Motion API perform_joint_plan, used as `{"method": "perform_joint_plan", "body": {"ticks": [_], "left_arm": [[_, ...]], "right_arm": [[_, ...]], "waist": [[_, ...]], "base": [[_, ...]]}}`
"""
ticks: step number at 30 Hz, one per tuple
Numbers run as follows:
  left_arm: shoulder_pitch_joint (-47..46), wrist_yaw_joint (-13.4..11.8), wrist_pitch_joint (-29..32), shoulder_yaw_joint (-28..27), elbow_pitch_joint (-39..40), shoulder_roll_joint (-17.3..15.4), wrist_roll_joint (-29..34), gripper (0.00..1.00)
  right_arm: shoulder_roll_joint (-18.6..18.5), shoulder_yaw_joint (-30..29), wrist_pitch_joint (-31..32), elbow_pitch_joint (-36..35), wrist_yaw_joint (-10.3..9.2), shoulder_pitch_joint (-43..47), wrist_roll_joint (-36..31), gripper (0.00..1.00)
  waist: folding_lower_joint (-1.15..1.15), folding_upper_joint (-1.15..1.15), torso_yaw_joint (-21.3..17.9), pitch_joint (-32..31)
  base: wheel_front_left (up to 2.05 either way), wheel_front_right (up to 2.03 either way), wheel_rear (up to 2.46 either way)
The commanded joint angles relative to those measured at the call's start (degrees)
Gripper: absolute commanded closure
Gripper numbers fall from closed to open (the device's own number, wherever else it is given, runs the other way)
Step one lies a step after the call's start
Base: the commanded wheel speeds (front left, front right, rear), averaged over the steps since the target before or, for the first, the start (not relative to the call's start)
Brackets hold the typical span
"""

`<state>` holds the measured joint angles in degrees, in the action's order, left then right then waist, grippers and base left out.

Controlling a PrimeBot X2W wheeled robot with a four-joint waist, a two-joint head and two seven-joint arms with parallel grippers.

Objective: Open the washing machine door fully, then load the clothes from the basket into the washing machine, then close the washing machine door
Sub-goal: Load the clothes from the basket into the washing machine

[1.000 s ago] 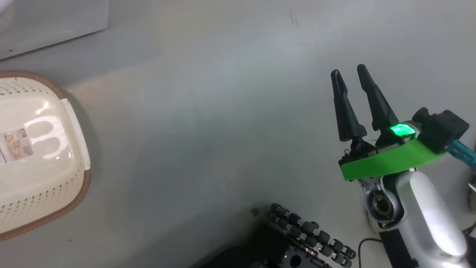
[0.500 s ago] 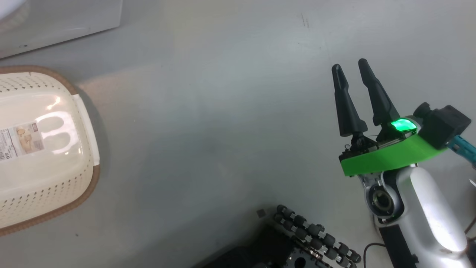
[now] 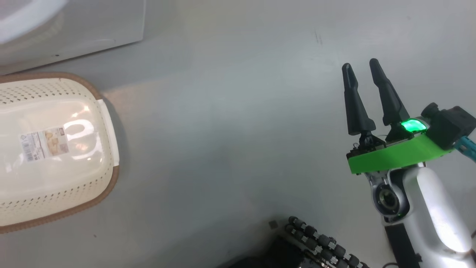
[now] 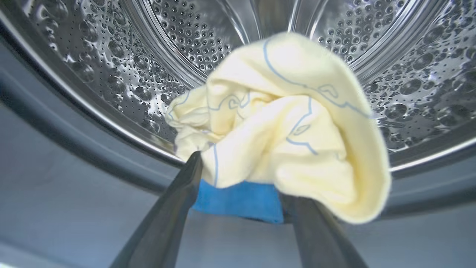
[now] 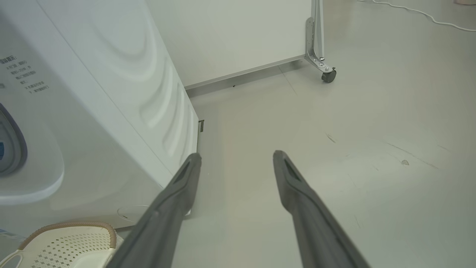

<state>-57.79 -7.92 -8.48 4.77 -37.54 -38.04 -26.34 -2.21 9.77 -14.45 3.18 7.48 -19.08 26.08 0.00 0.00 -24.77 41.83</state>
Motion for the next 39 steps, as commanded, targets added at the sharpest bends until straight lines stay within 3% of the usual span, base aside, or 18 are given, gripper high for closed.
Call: {"method": "perform_joint_plan", "body": {"ticks": [1, 9, 16, 21, 29, 39], "left_arm": [[5.11, -1.57, -1.95, -2.48, 4.44, -0.98, -1.03, 0.00], [20.45, -6.07, -5.42, -3.84, 16.55, 6.36, -2.67, 0.00], [34.77, -9.72, -6.38, -1.74, 29.36, 13.51, 0.05, 0.00], [40.92, -11.07, -6.48, -0.21, 34.30, 16.58, 2.44, 0.00], [48.61, -11.57, -6.51, 1.98, 39.49, 20.61, 5.89, 0.00], [55.28, -10.46, -6.52, 3.03, 40.54, 23.77, 7.50, 0.00]], "right_arm": [[-0.66, -0.25, -0.55, -1.22, 0.01, 2.02, -1.08, 0.00], [-0.66, -2.60, -0.55, -1.06, 0.01, 4.23, -5.18, 0.00], [-0.66, -5.80, -0.54, -0.86, 0.01, 6.91, -10.02, 0.00], [-0.66, -7.26, 0.14, -1.16, 0.01, 8.12, -12.19, 0.00], [-0.66, -9.08, 3.90, -3.90, 0.01, 10.56, -16.85, 0.00], [-0.66, -9.27, 8.38, -8.51, 0.01, 14.50, -19.95, 0.00]], "waist": [[0.00, 0.00, 1.75, -2.24], [0.00, 0.00, 5.56, -7.82], [0.00, 0.00, 9.94, -14.24], [0.00, 0.00, 12.07, -17.54], [0.00, 0.00, 15.56, -23.42], [0.00, 0.00, 19.09, -30.19]], "base": [[0.00, 0.00, 0.00], [0.00, 0.00, 0.00], [0.00, 0.00, 0.00], [0.00, 0.00, 0.00], [0.00, 0.00, 0.00], [0.00, 0.00, 0.00]]}}
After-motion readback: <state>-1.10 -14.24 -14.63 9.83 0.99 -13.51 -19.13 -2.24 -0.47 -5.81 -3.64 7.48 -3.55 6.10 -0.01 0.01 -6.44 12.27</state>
